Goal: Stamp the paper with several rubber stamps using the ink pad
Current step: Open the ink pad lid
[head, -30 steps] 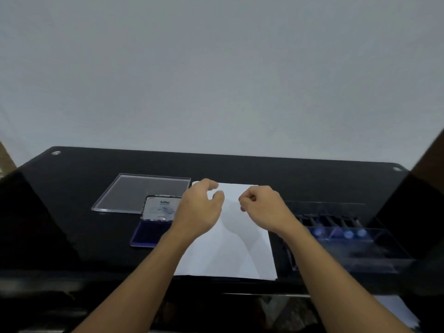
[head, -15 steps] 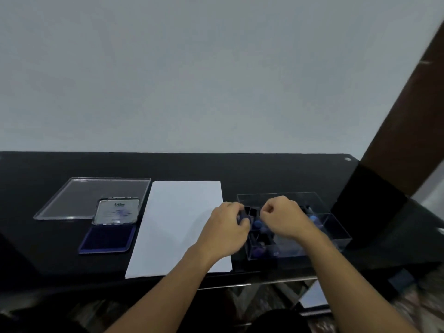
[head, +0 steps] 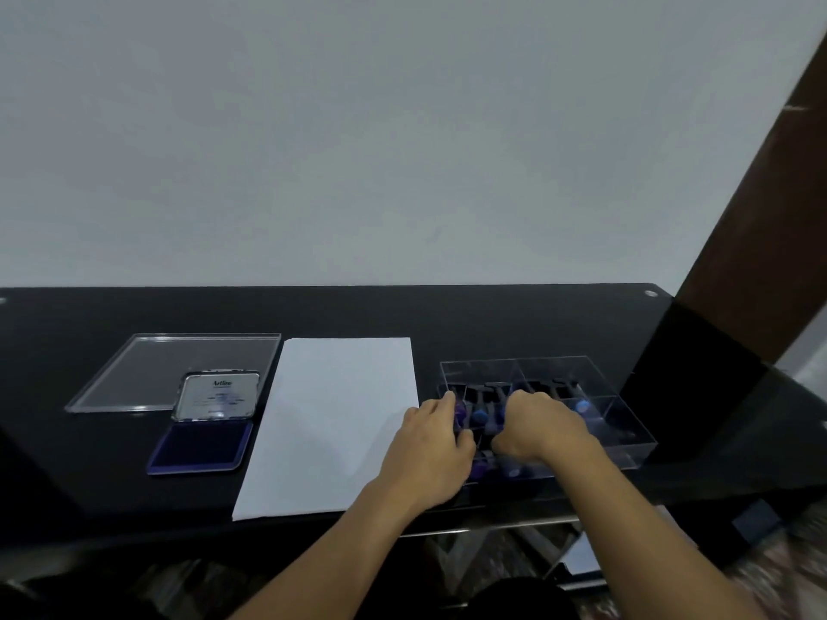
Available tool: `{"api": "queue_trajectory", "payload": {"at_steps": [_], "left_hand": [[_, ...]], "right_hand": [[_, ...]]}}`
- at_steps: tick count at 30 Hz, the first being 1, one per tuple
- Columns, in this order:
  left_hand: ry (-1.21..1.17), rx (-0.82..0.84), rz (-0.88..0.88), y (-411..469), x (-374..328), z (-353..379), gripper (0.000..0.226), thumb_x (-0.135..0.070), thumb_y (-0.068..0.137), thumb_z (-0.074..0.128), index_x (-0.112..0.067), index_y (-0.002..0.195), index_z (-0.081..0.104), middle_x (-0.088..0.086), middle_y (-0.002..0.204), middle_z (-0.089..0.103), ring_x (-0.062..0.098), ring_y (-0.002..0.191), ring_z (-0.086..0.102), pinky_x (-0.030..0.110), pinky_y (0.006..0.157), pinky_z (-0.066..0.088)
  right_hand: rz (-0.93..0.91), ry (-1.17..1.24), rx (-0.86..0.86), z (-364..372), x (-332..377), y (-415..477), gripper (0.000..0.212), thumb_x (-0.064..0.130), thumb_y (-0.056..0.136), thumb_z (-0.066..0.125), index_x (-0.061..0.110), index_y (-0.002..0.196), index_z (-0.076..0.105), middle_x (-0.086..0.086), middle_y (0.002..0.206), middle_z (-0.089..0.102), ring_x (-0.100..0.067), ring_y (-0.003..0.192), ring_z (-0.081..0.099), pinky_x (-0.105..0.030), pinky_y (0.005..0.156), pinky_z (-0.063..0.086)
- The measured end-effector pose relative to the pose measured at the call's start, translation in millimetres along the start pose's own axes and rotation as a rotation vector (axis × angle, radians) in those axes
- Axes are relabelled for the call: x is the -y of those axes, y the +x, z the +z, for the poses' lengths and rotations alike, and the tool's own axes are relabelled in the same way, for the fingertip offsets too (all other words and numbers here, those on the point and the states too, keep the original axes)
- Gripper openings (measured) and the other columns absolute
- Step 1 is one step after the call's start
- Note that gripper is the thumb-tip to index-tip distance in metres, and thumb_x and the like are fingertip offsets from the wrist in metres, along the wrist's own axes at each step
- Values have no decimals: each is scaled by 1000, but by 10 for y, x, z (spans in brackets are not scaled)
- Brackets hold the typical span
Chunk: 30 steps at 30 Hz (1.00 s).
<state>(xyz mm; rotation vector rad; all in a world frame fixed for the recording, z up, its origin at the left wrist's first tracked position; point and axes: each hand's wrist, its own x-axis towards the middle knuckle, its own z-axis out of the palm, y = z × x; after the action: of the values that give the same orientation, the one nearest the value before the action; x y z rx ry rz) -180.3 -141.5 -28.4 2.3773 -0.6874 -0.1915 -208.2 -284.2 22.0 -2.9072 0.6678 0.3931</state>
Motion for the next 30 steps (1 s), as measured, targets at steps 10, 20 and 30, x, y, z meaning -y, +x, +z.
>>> {"api": "queue_trajectory", "payload": {"at_steps": [10,20,30], "left_hand": [[-10,36,2,-17,-55,-60,50,-33,105,42,-16,150,32,2,135,47,18,119,48,31,99,42],[-76,13,-11,-59,54,-244,35,-34,101,47,-19,133,51,0,133,56,18,117,54,32,98,45],[-71,-108,-49,-102,381,-754,44,-37,103,46,-25,145,44,-6,151,45,18,123,56,36,108,45]], "right_hand": [[17,-17,-54,43,44,-25,14,21,88,61,15,95,51,-3,95,57,-24,85,55,-33,72,46],[1,82,-134,-9,-5,-100,23,35,91,61,15,94,50,-1,97,61,-21,83,58,-32,68,45],[-40,192,-223,-278,317,-148,21,28,91,53,14,79,44,-3,79,56,-19,64,49,-31,53,35]]}}
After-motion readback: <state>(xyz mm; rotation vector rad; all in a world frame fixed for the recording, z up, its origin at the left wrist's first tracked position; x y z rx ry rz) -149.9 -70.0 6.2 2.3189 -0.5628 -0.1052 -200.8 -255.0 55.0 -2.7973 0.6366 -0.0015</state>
